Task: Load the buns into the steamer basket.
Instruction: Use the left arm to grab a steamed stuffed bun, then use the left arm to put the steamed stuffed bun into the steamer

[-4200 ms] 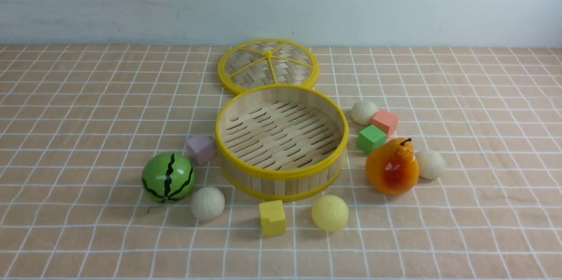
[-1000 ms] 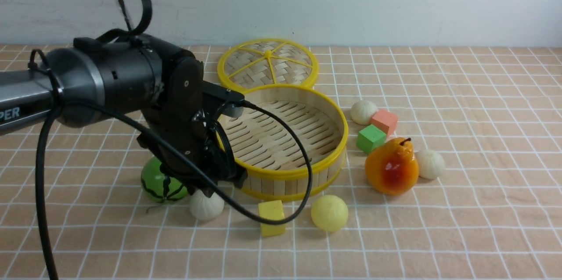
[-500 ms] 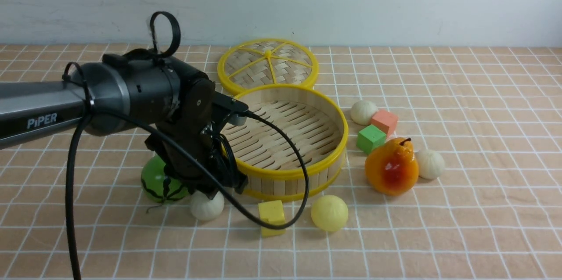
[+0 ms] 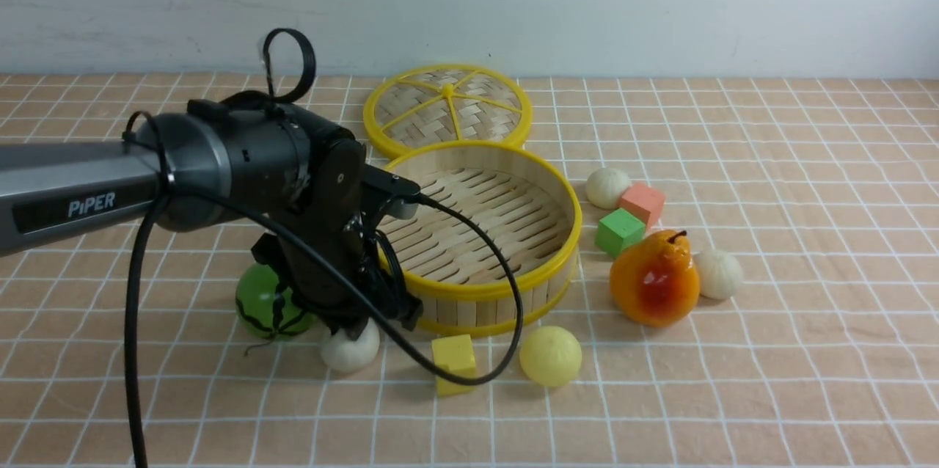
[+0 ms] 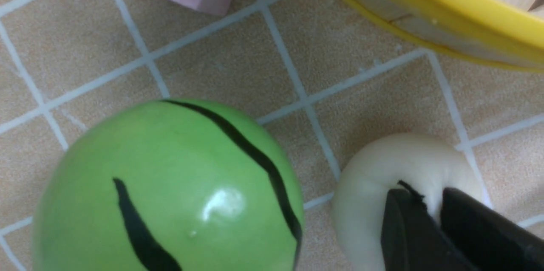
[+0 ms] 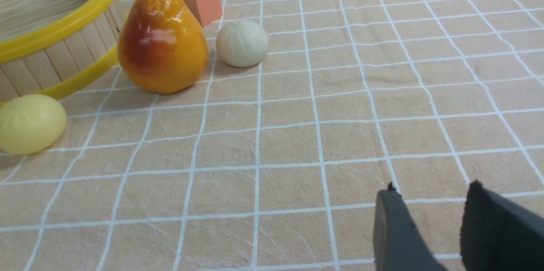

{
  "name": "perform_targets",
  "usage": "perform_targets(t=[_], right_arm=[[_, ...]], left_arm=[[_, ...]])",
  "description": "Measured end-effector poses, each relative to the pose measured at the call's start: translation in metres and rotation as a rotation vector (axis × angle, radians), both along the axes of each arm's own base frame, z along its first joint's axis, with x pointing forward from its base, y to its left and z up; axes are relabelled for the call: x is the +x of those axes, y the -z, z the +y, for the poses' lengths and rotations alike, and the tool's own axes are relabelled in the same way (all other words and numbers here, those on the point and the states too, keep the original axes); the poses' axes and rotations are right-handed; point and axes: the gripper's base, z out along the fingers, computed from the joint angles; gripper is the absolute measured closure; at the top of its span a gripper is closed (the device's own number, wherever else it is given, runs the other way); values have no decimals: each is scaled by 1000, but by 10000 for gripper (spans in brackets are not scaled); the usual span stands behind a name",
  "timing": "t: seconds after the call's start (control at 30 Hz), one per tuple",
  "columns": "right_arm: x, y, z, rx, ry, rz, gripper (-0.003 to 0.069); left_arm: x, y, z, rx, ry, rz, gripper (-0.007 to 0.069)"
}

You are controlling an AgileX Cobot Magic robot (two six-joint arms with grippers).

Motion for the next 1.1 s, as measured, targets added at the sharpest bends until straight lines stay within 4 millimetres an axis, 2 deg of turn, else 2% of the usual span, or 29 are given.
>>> perform_targets(t=[0.1, 0.27, 0.33, 0.37, 0.4, 0.47, 0.53, 0.6, 0.7, 0.73, 0.87, 0.9, 1.0, 1.1], right_arm=[[0, 0, 0, 0, 0, 0, 420], [0, 0, 0, 0, 0, 0, 420], [0, 0, 0, 0, 0, 0, 420], [0, 0, 0, 0, 0, 0, 420], [0, 0, 0, 0, 0, 0, 420], [0, 0, 0, 0, 0, 0, 420], [0, 0, 0, 0, 0, 0, 420], [0, 0, 0, 0, 0, 0, 420], [0, 0, 0, 0, 0, 0, 420], [0, 0, 0, 0, 0, 0, 420], [0, 0, 0, 0, 0, 0, 420], [0, 0, 0, 0, 0, 0, 420], [0, 0, 0, 0, 0, 0, 420], [0, 0, 0, 0, 0, 0, 420]], left_arm=[[0, -4, -1, -5, -11, 21, 634], [0, -23, -4, -30, -32, 41, 638], [0, -55, -6, -87, -32, -2, 638], [0, -58, -7, -95, -31, -6, 638], [2, -79, -9, -133, -20, -52, 638], [5, -98, -13, -172, -5, -102, 638], [14, -113, -18, -206, 13, -160, 638], [20, -116, -21, -218, 18, -184, 638], [44, -91, -32, -202, 21, -180, 636], [45, -89, -32, -199, 21, -179, 636], [67, -44, -39, -110, 35, -133, 585], [68, -44, -39, -108, 35, -133, 582], [73, -33, -40, -98, 11, -123, 485], [72, -37, -39, -120, -46, -122, 344]])
